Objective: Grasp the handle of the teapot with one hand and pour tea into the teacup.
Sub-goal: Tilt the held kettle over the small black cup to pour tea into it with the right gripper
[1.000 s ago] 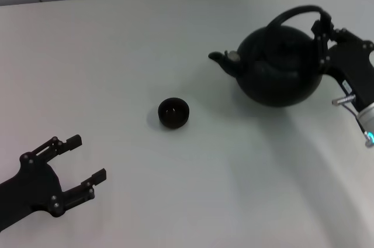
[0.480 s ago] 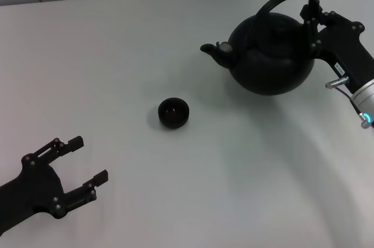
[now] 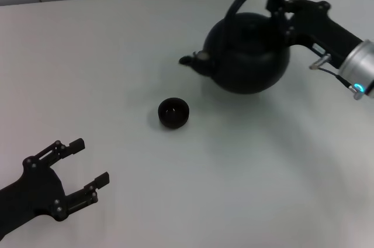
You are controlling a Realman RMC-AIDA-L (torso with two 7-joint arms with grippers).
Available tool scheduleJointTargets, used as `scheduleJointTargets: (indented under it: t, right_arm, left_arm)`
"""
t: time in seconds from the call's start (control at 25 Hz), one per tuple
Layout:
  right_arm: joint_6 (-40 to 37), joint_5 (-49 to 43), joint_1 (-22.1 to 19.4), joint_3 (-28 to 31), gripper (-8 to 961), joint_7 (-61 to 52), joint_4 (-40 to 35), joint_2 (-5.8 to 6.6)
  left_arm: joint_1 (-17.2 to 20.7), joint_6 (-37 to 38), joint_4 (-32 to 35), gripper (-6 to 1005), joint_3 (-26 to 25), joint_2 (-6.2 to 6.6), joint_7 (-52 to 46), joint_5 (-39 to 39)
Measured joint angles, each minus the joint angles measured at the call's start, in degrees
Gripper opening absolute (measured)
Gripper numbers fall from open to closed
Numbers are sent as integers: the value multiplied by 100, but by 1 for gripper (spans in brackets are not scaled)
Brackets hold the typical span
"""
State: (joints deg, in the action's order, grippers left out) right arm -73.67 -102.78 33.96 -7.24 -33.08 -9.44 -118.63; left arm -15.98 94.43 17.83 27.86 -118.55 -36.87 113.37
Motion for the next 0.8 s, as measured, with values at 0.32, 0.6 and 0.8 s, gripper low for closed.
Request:
scheduleJointTargets:
  t: [0.32, 0.6, 0.8]
  right_arm:
    - [247, -50, 329, -679, 68, -155, -215, 3]
    - [240, -54, 337, -728, 68, -81, -418, -12]
    - [127, -35, 326, -989, 68, 306, -592, -16]
  left_arm:
    - [-1, 19, 2, 799, 0, 0, 5, 0]
    - [-2, 23, 2, 799, 0, 0, 5, 0]
    - [-1, 23, 2, 799, 0, 0, 5, 0]
